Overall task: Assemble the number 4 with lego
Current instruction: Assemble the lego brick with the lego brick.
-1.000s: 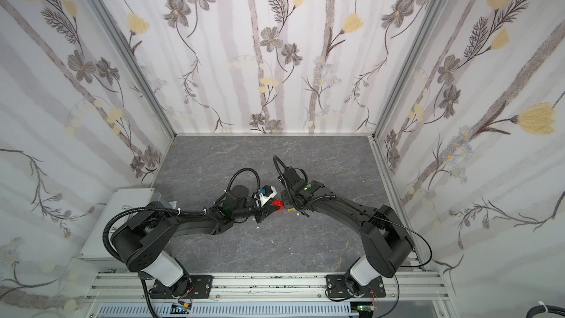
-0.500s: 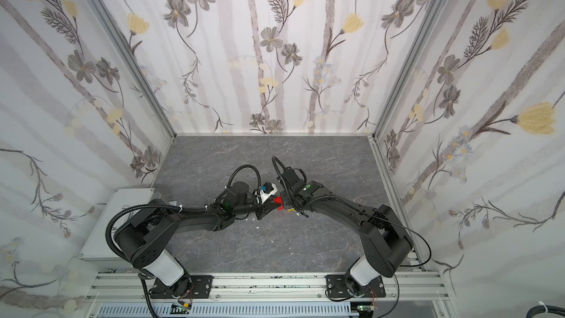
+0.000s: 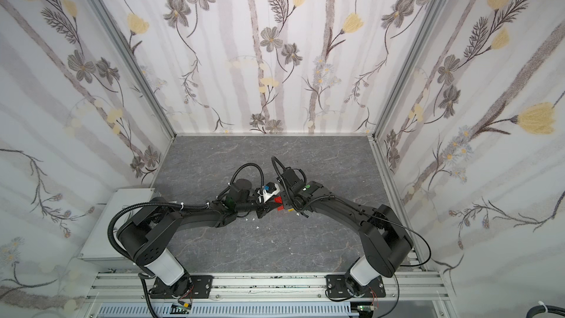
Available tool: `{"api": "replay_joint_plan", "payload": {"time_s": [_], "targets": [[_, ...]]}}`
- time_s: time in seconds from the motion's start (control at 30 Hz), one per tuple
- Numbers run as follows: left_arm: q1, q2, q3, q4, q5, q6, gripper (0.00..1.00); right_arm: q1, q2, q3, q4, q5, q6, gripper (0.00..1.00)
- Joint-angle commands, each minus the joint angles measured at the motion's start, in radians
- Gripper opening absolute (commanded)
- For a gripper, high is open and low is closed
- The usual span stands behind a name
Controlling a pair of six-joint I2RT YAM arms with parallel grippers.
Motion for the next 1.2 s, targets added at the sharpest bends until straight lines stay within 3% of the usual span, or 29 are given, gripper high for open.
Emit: {"api": "replay_joint_plan", "payload": {"time_s": [0.0,0.47,0.8,1.17], "targets": [[0.001,-0.001,0.006,-0.114,0.012,0.046,0.0,0.0,0.025,-0.015,-0.126,-0.053,0.002,0.17],[-0.004,0.021,0.121,-0.356,0.014,0.102,0.0,0.0,0.027,-0.022,-0.125,-0.056,0.002,0.16],[0.003,0.006,0.016,-0.187,-0.042,0.021,0.0,0.0,0.024,-0.028,-0.124,-0.05,0.008,0.15],[0.007,0.001,0.026,-0.23,-0.058,-0.037,0.0,0.029,0.02,-0.031,-0.121,-0.048,0.014,0.14]]}}
